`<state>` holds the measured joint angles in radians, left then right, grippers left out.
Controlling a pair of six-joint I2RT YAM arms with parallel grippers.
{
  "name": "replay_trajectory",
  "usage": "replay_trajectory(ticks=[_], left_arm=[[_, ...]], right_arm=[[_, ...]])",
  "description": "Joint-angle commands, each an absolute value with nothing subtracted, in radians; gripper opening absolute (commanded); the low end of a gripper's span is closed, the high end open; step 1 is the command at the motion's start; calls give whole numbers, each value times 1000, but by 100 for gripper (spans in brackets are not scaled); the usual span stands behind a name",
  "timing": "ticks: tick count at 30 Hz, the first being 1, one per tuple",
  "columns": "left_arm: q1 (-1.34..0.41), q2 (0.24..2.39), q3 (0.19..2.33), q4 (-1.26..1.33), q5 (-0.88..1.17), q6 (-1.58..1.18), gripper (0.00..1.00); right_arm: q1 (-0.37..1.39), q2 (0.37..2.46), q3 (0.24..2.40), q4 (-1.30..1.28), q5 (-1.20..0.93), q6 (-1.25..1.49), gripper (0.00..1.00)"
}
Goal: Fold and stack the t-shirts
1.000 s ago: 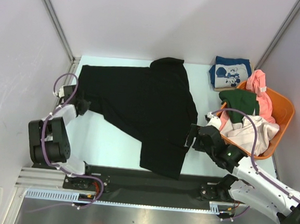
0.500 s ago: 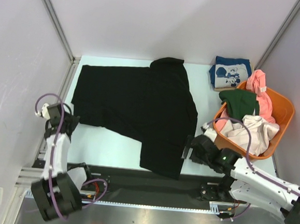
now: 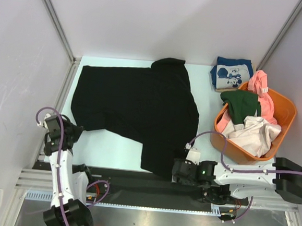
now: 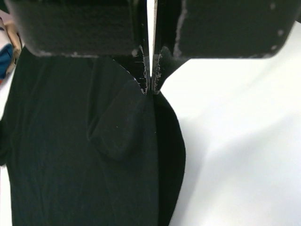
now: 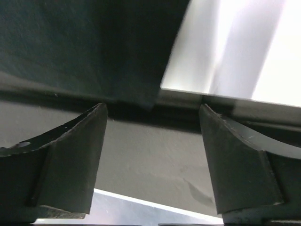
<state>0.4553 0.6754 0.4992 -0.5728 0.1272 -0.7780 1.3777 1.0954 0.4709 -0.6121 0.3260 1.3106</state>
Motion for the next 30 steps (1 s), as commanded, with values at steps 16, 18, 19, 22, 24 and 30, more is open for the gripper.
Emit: replay_trajectory(ticks=[16,18,19,22,24,30], left_arm=[[483,656,570,-646,147,-732,0],[485,663,584,-656,150,-721,0],[488,666,589,-660,166,-715,0],[489,676,609,-653,193,-690,0],[491,692,635,-640,202,-657,0],[491,839,782,-643,189,-568,0]], right_arm=[[1407,943,576,-618,596,1275,0],[1398,901,607,-685,615,1263,0],[1384,887,667,-707,618,1217,0],[1257,853,774,-738,578,1085,0],[1126,862,820,-715,514,1007,0],[805,1001,963,-620,325,769,0]])
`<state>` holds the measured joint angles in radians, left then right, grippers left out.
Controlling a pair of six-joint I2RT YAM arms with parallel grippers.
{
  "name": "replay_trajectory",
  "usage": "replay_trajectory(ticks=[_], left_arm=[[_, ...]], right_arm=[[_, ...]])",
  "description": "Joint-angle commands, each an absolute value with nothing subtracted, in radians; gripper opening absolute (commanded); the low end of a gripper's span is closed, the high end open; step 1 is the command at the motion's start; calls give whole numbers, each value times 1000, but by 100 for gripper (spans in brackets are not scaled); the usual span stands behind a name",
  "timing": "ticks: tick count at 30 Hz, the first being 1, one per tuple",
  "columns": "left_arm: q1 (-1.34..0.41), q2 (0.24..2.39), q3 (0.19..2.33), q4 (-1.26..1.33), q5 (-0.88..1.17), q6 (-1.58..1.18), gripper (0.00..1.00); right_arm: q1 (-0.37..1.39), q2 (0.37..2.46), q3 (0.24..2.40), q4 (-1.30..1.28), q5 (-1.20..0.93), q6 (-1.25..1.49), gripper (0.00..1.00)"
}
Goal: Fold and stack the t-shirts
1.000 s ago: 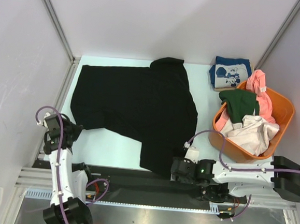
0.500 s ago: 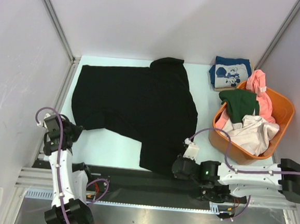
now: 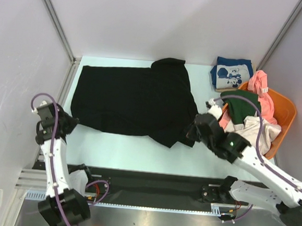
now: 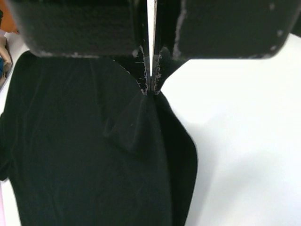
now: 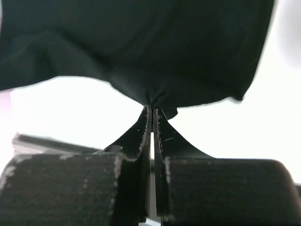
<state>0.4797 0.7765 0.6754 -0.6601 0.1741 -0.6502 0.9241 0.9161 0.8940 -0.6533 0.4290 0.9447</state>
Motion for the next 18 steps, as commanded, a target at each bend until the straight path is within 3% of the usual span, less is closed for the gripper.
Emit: replay_trajectory(ticks=[1,18], left_arm=[[492,859,798,-640,192,-560,0],[488,1365,1078,-489,150,-587,0]], right_arm=[[769,1031,983,-608,304,744,0],[410,1653,1511,-505,78,488,0]])
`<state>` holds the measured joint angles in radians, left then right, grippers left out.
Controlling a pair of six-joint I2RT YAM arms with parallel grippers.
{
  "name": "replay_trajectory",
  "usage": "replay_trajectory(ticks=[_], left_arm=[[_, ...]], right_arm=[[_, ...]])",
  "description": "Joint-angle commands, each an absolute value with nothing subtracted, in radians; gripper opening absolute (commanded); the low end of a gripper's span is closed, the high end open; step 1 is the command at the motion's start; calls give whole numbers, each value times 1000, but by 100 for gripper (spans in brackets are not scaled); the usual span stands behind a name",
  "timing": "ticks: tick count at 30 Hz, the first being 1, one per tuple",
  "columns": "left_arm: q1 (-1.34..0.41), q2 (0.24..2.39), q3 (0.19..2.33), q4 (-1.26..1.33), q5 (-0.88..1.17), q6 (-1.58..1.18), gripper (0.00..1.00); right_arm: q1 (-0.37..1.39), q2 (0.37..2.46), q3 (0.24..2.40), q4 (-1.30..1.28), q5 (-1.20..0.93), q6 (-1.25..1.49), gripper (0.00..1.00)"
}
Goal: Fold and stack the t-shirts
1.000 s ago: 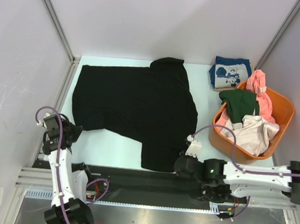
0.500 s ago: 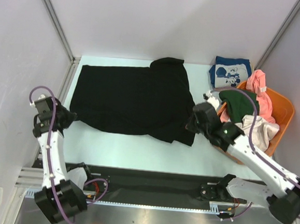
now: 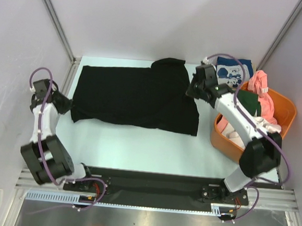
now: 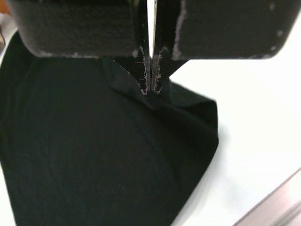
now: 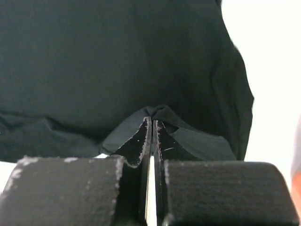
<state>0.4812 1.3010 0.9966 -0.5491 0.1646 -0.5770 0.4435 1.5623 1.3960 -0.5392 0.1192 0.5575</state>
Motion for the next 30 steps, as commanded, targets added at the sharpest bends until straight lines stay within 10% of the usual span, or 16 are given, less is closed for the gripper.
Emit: replay_trajectory(ticks=[1,7,9,11,14,22,30], left_arm=[[486,1403,1095,-483,143,-588,0],[466,1751,1357,-577,207,-565,4],[443,1883,1487,-623,300,-511,23],[414,1927,1561,-695,272,-479,40],[410,1847,1444,-626,279,-497,97],[460,1455,957,-447,242,-618,97],[505,1279,641,-269,250,-742,93]], right_arm=[[399,1687,1541,-508,66,482,0],[344,2055,1960,-633,31,428,4],[336,2196,2180,-702,32,407,22],[330,2259,2293,-744,64,382,63],[310,2298,2428,-827,87,365,82],[344,1699,1462,-526,74,526,83],[348,1485,982,-376,-26,641,81]])
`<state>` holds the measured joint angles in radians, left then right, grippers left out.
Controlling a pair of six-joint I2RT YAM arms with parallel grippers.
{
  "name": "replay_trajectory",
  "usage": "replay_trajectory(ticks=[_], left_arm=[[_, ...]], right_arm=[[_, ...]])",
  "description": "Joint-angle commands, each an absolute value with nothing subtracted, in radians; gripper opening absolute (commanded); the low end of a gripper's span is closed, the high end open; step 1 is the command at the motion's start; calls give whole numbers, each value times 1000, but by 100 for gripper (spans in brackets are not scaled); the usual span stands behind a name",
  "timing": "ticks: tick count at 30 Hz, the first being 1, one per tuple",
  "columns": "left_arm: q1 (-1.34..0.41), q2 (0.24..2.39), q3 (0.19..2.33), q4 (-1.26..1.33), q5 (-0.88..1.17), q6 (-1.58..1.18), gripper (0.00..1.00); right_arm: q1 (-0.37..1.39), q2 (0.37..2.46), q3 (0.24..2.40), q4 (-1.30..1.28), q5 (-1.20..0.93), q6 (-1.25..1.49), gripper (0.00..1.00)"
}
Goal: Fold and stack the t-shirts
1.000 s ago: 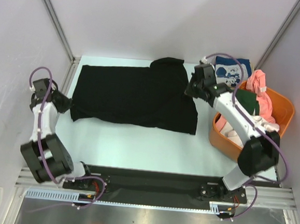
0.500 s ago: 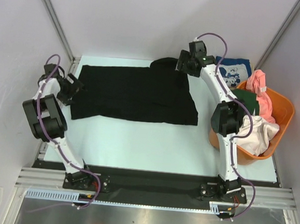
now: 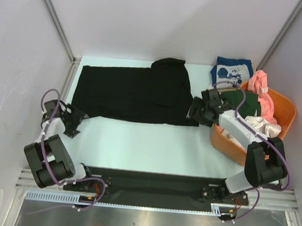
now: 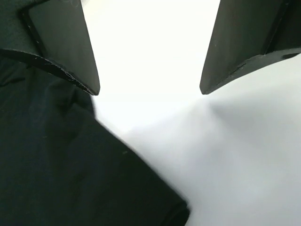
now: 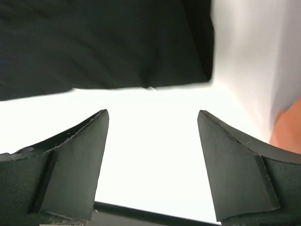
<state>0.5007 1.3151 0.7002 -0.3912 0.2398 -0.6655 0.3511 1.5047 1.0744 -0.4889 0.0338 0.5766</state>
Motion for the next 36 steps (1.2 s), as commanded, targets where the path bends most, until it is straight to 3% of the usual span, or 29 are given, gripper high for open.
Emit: replay_trajectory(ticks=[1,7,18,23,24,27,29,33,36], left_arm=[[506,1279,625,-240,255,-767,94],[508,1341,569,-123,232,-825,95],[515,1502,687,-81,146,-871,91],[511,1591,719,-60,161,-884,81],[508,1600,721,-54,164,-879,77],[485,1621,739,-81,167,-876,71],[454,1615,753,-103,128,-873,71],[442,1554,744,-150,82,-868,82],[442,1529,741,-164,54,-851,79]], right_arm=[[348,1488,967,-359,-31,643,80],[338,1581,966,-301,-35,606,78],[252,1726,1020,-235,-60,557,73],[235,1772,1038,-213,-81,551,56],[232,1776,1043,-210,-83,549,45],[229,1790,1057,-213,-89,546,25],[230,1789,1060,-213,-92,543,18],[229,1783,1069,-229,-94,535,4],[227,1775,1066,-233,-89,526,0]])
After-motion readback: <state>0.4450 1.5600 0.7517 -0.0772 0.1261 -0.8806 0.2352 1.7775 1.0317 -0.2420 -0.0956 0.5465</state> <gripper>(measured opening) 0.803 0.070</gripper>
